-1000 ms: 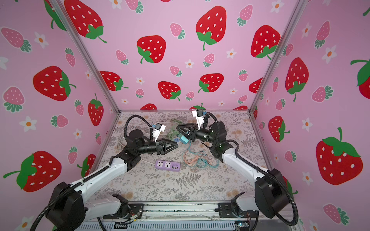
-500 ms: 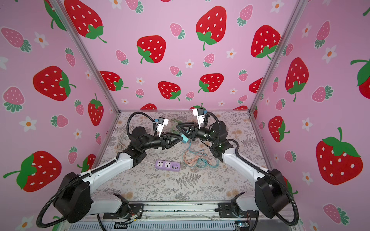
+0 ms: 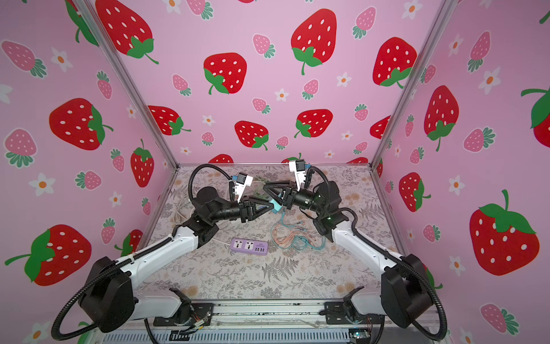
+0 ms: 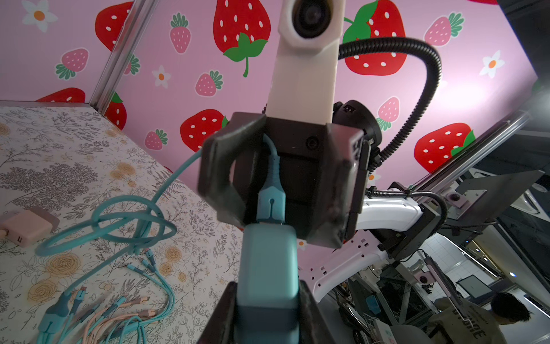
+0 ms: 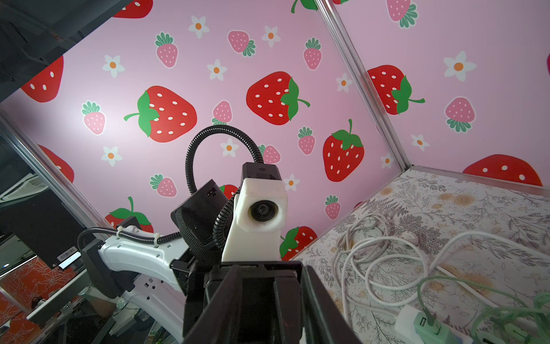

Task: Insert plugs into power strip
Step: Pass the plug.

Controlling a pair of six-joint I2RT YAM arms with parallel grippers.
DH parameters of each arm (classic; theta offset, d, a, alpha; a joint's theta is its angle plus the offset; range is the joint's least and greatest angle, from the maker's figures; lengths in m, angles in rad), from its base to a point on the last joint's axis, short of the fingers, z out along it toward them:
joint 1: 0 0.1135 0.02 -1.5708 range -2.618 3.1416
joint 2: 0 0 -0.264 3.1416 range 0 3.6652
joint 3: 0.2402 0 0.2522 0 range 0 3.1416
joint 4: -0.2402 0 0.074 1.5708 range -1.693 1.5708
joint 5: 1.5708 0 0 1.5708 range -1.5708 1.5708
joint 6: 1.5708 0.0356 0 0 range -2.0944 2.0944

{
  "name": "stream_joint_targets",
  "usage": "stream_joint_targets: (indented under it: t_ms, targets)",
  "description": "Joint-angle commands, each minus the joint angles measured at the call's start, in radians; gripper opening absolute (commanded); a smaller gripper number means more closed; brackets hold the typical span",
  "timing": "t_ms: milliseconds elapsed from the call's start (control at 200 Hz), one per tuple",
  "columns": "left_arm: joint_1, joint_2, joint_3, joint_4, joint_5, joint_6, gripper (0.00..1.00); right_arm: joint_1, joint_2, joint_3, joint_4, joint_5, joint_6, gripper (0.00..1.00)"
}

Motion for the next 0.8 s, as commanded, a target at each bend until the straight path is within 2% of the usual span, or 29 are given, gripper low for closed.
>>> stream_joint_targets:
  t_ms: [0,50,70,150,275,795]
  targets:
    - [0.002,-0.049,0.050,-0.065,-0.029,0.041,0.00,-0.001,-0.061,-0.013,-0.025,-0.021,-0.036,0.48]
    - [0.008,-0.066,0.053,-0.075,-0.033,0.045,0.00,-0.003,-0.075,-0.013,-0.076,-0.029,-0.062,0.51]
    - [0.011,-0.071,0.055,-0.080,-0.034,0.048,0.00,-0.004,-0.084,-0.016,-0.092,-0.031,-0.070,0.56]
    - [0.021,-0.089,0.071,-0.119,-0.029,0.063,0.00,-0.008,-0.113,-0.030,-0.137,-0.039,-0.087,0.64]
    - [0.036,-0.106,0.092,-0.166,-0.019,0.084,0.00,-0.011,-0.146,-0.053,-0.167,-0.064,-0.088,0.70]
    - [0.049,-0.116,0.121,-0.184,-0.003,0.070,0.00,-0.015,-0.161,-0.052,-0.284,-0.228,-0.182,0.76]
